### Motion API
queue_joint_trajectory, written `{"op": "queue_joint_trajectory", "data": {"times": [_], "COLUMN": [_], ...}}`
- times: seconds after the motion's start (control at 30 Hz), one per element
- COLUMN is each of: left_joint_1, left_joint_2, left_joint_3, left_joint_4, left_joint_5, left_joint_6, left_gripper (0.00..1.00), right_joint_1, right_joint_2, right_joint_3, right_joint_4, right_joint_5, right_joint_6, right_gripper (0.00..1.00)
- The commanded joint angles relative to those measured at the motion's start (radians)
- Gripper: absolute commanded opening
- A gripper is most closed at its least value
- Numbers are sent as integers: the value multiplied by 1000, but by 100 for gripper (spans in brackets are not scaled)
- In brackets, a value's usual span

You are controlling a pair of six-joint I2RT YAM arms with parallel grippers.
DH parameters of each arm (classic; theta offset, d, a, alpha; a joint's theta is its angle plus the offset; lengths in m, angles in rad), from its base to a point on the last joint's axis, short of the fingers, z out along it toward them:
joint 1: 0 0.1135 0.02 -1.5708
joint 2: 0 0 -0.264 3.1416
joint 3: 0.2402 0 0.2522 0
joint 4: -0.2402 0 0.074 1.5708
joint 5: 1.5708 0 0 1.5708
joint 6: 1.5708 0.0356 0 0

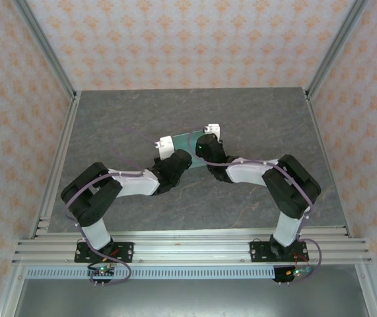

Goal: Fold the paper box

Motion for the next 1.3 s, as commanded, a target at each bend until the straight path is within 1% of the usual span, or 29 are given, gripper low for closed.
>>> {"op": "queue_joint_trajectory", "data": {"times": [0.0, 0.3, 0.6, 0.87, 1.07, 1.27], "left_joint_1": [-11, -42, -57, -62, -63, -63], "left_joint_2": [32, 65, 97, 96, 86, 83], "left_joint_3": [-41, -81, -97, -121, -129, -127], "left_joint_4": [-25, -12, 7, 28, 24, 19], "left_joint_5": [-112, -169, -207, -225, -246, -257], "left_joint_6": [-50, -56, -65, -55, -45, -34], "left_gripper": [0, 0, 0, 0, 0, 0], "right_joint_1": [-10, -3, 30, 30, 30, 30], "right_joint_2": [-28, -49, -31, -21, -46, -82], "right_joint_3": [-51, -112, -137, -183, -176, -160], "right_joint_4": [-25, -16, -8, 40, 10, -39], "right_joint_5": [43, 41, 101, 97, 81, 74], "right_joint_6": [35, 97, 151, 149, 147, 132], "right_gripper": [7, 7, 8, 11, 14, 20]}}
